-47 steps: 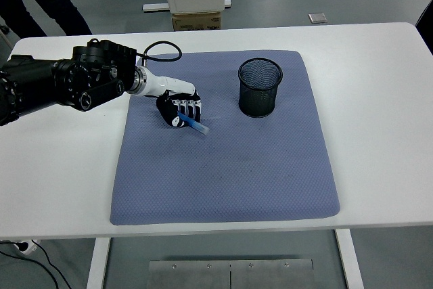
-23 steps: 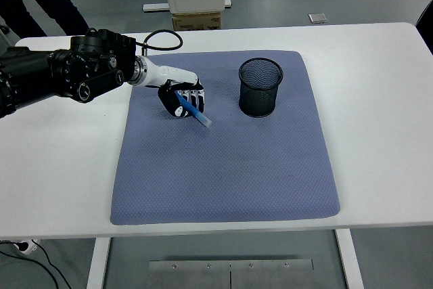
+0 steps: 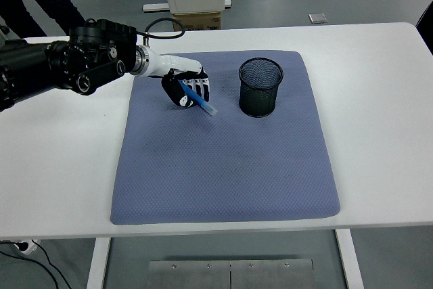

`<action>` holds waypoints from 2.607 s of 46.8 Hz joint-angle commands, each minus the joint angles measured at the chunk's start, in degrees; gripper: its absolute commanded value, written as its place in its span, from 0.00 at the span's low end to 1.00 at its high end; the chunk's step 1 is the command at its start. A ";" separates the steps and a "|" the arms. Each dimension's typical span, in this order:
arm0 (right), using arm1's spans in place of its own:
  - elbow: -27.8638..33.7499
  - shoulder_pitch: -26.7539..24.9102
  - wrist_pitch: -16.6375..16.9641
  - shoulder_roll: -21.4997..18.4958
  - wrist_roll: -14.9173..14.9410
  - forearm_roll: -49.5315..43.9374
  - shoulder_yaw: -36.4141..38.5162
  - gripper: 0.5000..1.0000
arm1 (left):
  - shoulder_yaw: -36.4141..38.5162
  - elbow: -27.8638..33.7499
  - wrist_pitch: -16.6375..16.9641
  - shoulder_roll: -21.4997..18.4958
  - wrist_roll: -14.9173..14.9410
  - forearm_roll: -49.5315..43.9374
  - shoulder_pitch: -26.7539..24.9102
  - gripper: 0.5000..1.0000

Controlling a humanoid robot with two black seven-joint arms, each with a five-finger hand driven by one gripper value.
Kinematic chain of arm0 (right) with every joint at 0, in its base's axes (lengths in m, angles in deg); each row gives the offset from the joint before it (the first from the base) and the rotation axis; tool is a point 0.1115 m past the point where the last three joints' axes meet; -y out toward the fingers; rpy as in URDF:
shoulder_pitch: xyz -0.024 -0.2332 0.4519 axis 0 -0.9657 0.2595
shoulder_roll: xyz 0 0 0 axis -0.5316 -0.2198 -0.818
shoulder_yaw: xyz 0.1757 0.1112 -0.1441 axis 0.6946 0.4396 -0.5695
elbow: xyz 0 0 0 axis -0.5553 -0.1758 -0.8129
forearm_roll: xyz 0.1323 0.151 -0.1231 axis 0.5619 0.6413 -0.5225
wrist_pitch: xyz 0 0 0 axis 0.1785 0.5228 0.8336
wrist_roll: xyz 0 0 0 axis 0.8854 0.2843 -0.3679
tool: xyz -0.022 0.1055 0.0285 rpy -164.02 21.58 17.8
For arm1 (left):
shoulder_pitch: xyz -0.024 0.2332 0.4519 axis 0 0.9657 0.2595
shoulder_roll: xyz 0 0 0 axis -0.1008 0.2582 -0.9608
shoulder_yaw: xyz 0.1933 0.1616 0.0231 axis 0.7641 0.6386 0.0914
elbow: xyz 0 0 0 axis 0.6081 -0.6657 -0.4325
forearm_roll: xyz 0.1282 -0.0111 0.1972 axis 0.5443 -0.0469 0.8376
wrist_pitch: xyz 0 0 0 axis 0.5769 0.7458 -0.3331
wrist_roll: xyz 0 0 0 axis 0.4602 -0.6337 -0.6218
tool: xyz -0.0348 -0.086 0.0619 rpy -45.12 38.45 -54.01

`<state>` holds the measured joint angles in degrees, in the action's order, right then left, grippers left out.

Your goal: Left hand places marker in pen holder

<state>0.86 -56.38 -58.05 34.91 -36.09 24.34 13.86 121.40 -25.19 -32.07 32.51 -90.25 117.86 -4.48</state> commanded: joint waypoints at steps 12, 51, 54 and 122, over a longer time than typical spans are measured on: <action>-0.09 -0.01 0.00 0.00 -0.04 0.00 -0.04 1.00 | -0.17 -0.61 0.05 -0.07 -0.11 0.00 -0.16 0.00; 0.00 -0.01 0.00 0.00 -0.04 0.00 0.05 1.00 | -3.50 -1.76 -0.13 -0.07 -0.19 0.00 -1.83 0.00; 0.00 -0.01 0.00 0.00 -0.04 0.00 -0.04 1.00 | -4.12 -1.76 -0.13 -0.07 -0.19 0.00 -2.18 0.00; 0.00 -0.01 0.00 0.00 0.05 0.00 -0.04 1.00 | -24.42 -1.84 -0.83 7.31 -0.28 -3.34 -0.34 0.02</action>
<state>0.84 -56.39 -58.05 34.91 -36.11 24.34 13.87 98.32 -26.96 -33.09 39.69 -90.54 114.64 -5.57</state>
